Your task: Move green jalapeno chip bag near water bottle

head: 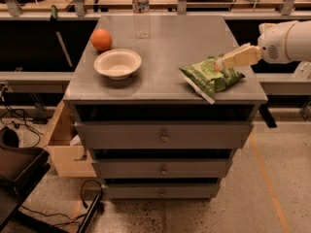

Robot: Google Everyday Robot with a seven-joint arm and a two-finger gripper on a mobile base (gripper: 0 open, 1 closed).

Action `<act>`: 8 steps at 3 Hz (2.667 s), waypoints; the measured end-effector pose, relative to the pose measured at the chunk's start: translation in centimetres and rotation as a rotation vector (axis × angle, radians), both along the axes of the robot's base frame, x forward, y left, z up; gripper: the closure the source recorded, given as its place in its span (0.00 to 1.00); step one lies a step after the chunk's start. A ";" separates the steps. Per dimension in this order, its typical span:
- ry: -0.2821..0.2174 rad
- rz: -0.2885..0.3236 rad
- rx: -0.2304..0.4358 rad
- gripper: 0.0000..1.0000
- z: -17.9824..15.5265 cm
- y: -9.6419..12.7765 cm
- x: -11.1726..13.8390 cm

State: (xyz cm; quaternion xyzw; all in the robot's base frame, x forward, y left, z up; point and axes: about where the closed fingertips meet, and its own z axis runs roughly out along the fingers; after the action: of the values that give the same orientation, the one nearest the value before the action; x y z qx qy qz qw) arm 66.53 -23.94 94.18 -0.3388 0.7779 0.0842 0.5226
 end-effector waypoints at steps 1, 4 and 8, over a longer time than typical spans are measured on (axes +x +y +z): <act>0.005 0.002 0.009 0.00 -0.4 0.0 0.4; 0.137 0.037 0.064 0.00 -5.7 3.4 -1.1; 0.164 0.099 0.095 0.88 -7.8 6.6 -1.5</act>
Offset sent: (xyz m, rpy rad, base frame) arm 0.0021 0.0112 -0.0279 -0.0026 0.0685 0.0005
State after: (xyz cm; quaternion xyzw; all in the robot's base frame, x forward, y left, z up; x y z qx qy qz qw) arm 65.00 -17.35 86.38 -0.3436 0.7954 0.1743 0.4679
